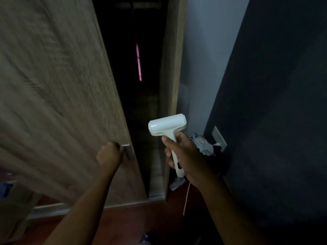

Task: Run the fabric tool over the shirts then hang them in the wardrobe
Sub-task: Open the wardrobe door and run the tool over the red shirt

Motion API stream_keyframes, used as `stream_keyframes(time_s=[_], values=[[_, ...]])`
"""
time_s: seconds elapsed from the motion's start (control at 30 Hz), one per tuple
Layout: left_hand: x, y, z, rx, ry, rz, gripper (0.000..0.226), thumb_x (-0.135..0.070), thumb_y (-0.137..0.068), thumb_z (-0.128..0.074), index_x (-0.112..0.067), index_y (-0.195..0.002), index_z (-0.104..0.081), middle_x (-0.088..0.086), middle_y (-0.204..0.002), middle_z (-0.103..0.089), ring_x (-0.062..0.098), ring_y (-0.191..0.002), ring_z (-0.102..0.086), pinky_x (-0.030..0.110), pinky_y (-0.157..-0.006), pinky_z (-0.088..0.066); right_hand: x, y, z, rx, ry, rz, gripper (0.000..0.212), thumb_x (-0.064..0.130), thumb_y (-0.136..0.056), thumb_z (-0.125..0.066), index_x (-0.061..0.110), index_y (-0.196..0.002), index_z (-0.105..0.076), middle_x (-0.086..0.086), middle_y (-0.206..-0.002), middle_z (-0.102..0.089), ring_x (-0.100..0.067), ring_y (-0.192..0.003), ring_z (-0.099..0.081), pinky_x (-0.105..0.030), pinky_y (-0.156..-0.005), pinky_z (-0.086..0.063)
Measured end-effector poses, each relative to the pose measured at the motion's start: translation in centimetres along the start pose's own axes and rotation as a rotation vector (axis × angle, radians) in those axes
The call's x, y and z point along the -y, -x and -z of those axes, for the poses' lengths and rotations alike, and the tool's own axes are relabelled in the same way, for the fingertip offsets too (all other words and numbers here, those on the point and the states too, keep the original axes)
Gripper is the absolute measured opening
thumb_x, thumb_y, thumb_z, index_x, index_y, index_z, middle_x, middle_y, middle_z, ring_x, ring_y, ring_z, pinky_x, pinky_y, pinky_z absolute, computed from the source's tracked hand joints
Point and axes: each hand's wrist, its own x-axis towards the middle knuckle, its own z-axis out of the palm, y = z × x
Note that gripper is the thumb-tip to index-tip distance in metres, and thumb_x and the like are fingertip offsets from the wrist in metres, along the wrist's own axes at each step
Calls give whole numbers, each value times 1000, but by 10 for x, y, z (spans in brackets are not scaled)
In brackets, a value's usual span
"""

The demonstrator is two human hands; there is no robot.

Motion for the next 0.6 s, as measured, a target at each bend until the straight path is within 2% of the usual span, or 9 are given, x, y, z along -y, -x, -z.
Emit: stream_keyframes(time_s=[0.07, 0.1, 0.17, 0.23, 0.3, 0.37, 0.5, 0.6], values=[[-1, 4, 38, -200, 95, -13, 36, -48, -87, -62, -14, -91, -73, 19, -94, -71, 39, -91, -67, 36, -72, -51, 4, -6, -13, 53, -13, 25, 30, 23, -96, -64, 2, -114, -54, -4, -64, -49, -12, -48, -45, -24, -42, -36], [-3, 6, 59, -353, 158, -61, 38, -47, -88, -63, -10, -97, -69, 20, -98, -68, 39, -96, -63, 36, -74, -48, 5, -11, -19, 79, -20, 41, 31, 21, -95, -64, 0, -114, -52, -4, -64, -49, -12, -49, -44, -25, -42, -36], [-11, 11, 101, -641, 292, -198, 51, -46, -88, -68, -7, -118, -59, 21, -116, -57, 36, -110, -52, 38, -86, -44, 8, -21, -34, 121, -22, 64, 31, 19, -95, -65, -2, -114, -51, -3, -63, -50, -13, -50, -43, -26, -43, -35], [-19, 4, 133, -788, 376, -286, 73, -53, -86, -70, -10, -140, -46, 21, -140, -44, 33, -131, -42, 37, -106, -38, 9, -30, -52, 142, -23, 68, 31, 17, -95, -65, -2, -115, -51, -3, -64, -49, -14, -51, -43, -27, -44, -35], [-22, -14, 157, -825, 332, -344, 91, -58, -85, -70, -11, -153, -34, 22, -158, -28, 38, -147, -25, 44, -120, -25, 8, -39, -72, 140, -37, 63, 29, 16, -95, -64, -3, -115, -52, -4, -63, -49, -13, -51, -43, -27, -44, -35], [-17, -32, 171, -788, 248, -344, 99, -57, -83, -69, -13, -159, -23, 21, -164, -15, 42, -152, -13, 53, -121, -19, 6, -46, -90, 115, -42, 44, 27, 14, -95, -64, -5, -112, -53, -4, -61, -49, -14, -48, -43, -27, -43, -35], [12, -54, 182, -787, 170, -367, 103, -53, -81, -70, -17, -160, -16, 21, -165, -11, 43, -151, -11, 59, -120, -22, 0, -65, -135, 63, 52, 96, 15, 14, -93, -65, 1, -98, -58, -4, -57, -50, -15, -44, -44, -26, -42, -36], [26, -61, 187, -786, 180, -376, 102, -51, -81, -70, -15, -160, -16, 22, -165, -10, 43, -151, -8, 67, -114, -26, -3, -79, -171, 21, 113, 150, 18, 18, -93, -64, 1, -90, -57, -1, -52, -52, -18, -39, -45, -27, -43, -38]])
